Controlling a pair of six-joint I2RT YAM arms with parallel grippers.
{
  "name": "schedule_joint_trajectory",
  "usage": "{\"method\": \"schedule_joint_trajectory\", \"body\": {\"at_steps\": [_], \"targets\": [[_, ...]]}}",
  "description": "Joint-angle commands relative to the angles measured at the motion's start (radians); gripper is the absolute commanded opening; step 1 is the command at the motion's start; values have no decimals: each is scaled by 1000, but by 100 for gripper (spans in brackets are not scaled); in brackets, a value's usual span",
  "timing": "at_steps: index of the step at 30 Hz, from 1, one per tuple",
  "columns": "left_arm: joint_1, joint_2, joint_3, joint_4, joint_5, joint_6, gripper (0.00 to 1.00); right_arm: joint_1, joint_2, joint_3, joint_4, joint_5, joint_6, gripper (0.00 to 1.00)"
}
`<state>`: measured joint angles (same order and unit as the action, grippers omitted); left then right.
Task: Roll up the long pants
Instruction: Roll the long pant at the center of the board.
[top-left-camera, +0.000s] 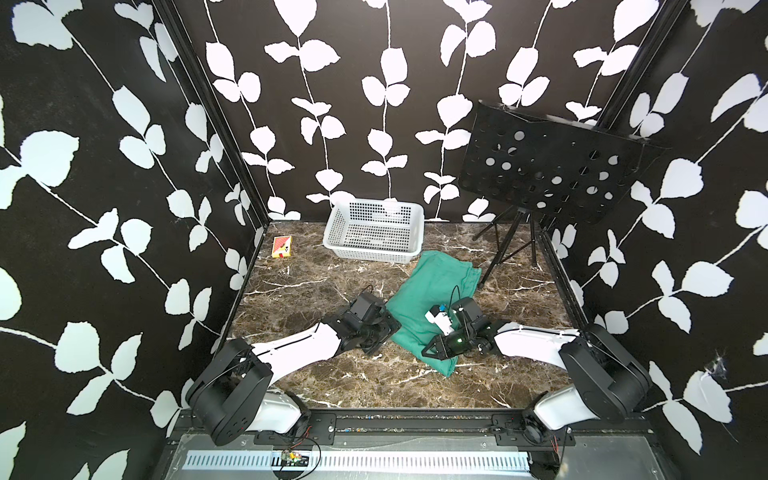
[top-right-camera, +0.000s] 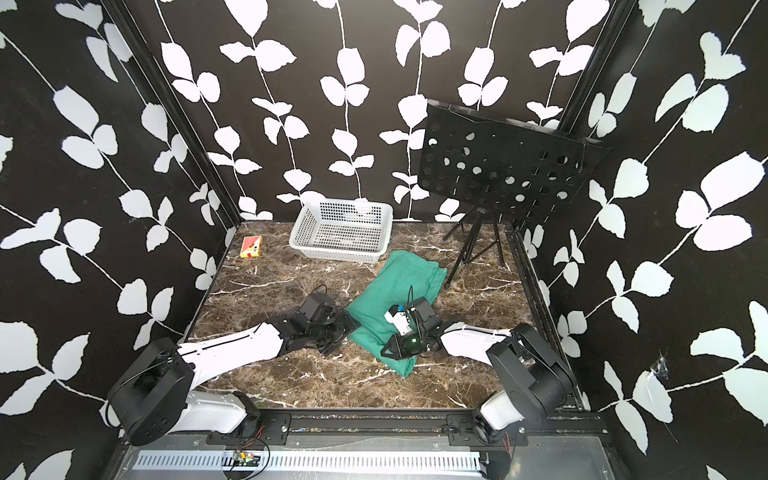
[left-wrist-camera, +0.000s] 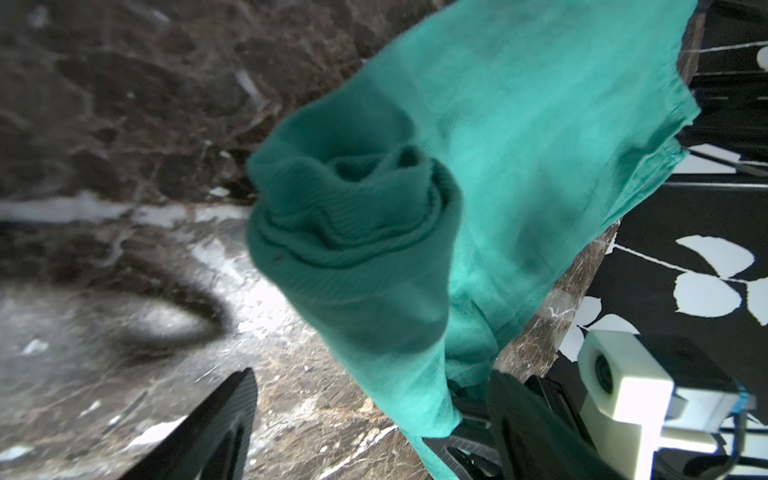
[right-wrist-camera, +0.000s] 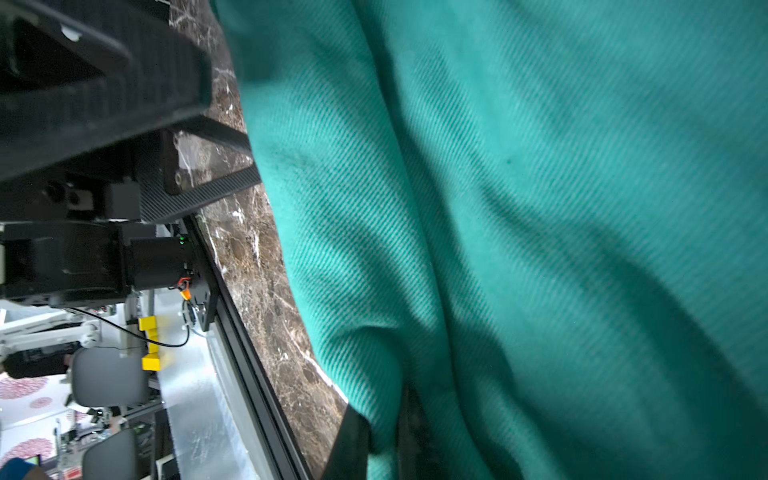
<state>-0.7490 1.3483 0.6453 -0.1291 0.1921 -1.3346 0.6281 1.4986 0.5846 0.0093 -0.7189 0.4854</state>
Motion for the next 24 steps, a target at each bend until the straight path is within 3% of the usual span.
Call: {"method": "schedule_joint_trajectory", "body": {"at_steps": [1, 15, 18, 22, 24], "targets": [[4, -36, -29, -18, -23, -26, 86, -15, 13, 26, -41, -39, 28, 0], [-13, 51, 0, 84, -10, -55, 84, -36, 58, 19, -21, -44, 84, 0], [-13, 111, 42, 106, -14, -51, 74, -41, 58, 17, -24, -51, 88, 0], [-13, 172, 67, 129, -33, -84, 46, -46, 34, 11, -70, -19, 81, 0], [-13, 192, 78, 119, -40, -99, 32, -47, 18, 15, -109, 16, 76, 6]]}}
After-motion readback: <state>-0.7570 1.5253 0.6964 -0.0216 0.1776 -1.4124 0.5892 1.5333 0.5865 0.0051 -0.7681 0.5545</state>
